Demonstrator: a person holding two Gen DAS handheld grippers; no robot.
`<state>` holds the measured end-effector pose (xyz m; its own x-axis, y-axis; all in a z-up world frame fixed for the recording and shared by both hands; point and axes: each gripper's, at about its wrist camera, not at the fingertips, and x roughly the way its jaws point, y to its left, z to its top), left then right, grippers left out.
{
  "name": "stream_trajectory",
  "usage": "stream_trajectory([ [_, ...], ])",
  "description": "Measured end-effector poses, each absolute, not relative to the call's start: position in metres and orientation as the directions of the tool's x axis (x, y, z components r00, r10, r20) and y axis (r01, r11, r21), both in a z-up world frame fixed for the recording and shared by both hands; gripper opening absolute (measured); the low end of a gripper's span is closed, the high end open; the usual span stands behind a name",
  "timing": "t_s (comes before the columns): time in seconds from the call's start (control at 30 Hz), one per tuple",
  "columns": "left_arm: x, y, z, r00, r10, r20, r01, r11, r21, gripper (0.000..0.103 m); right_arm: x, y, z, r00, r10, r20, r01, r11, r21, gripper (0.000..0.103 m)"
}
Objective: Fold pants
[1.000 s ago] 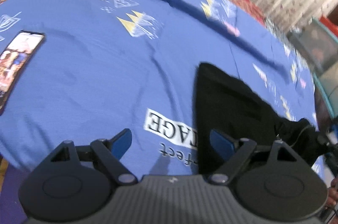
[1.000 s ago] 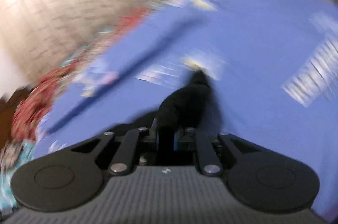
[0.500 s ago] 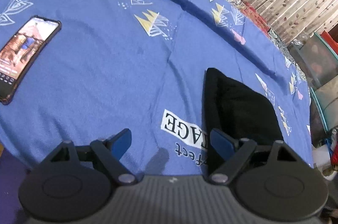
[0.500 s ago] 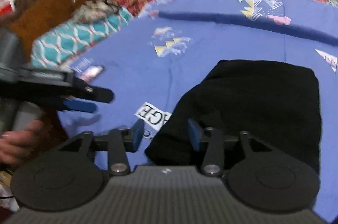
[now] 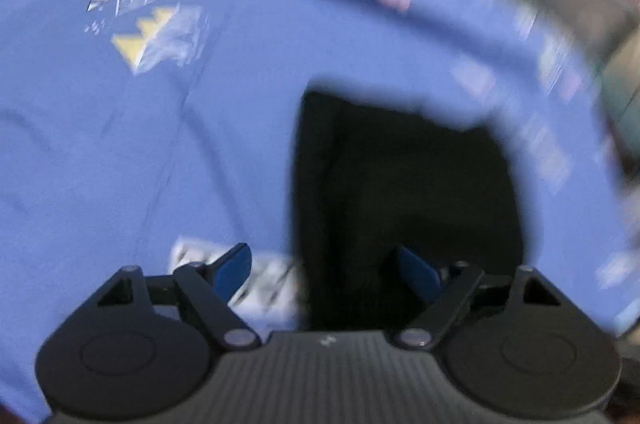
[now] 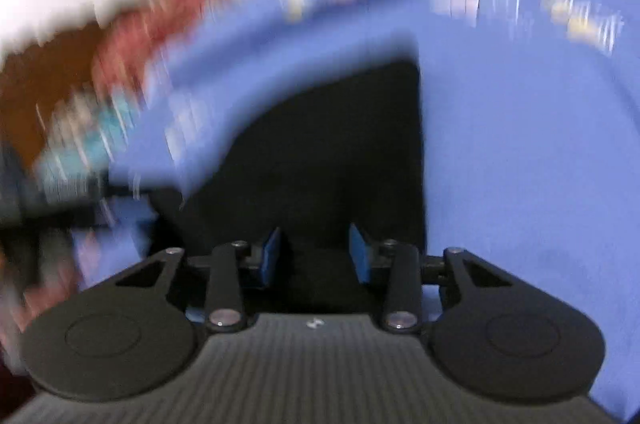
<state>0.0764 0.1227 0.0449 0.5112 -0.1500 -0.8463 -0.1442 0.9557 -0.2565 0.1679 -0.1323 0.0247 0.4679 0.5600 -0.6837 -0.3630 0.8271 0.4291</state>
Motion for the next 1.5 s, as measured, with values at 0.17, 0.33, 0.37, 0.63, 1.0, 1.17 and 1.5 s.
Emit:
stream_trajectory([
  [0.17,0.039,0.132,0.039,0.538,-0.140,-0.831,-0.122,0.963,-0.241,0.089,0.111,-0.115,0.025,0.422,0.536,-0.731,-0.610,0.765,0.208,0.042],
  [0.33,0.025,0.158,0.077,0.614,-0.177,-0.769,-0.119,0.943,-0.312,0.093,0.119,-0.163,0.046,0.455,0.653,-0.605,-0.542,0.742,0.394,0.049],
  [0.37,0.026,0.162,0.084,0.633,-0.180,-0.753,-0.114,0.940,-0.321,0.099,0.123,-0.172,0.050,0.482,0.658,-0.578,-0.523,0.746,0.413,0.059],
  [0.63,0.080,0.166,0.060,0.601,-0.332,-0.727,-0.089,0.876,-0.474,0.103,0.189,-0.192,0.021,0.530,0.699,-0.480,-0.348,0.695,0.629,0.086],
  [1.0,0.163,0.118,0.070,0.570,-0.424,-0.704,0.041,0.870,-0.491,0.031,0.253,-0.159,0.034,0.370,0.767,-0.524,-0.305,0.633,0.712,0.040],
  [1.17,0.210,0.115,0.147,0.772,-0.386,-0.505,0.182,0.895,-0.407,0.033,0.291,-0.160,0.122,0.557,0.767,-0.318,-0.476,0.609,0.635,0.038],
  [1.5,0.339,0.115,0.007,0.615,-0.140,-0.776,-0.109,0.960,-0.259,0.079,0.402,-0.110,0.027,0.547,0.547,-0.634,-0.257,0.831,0.494,0.066],
])
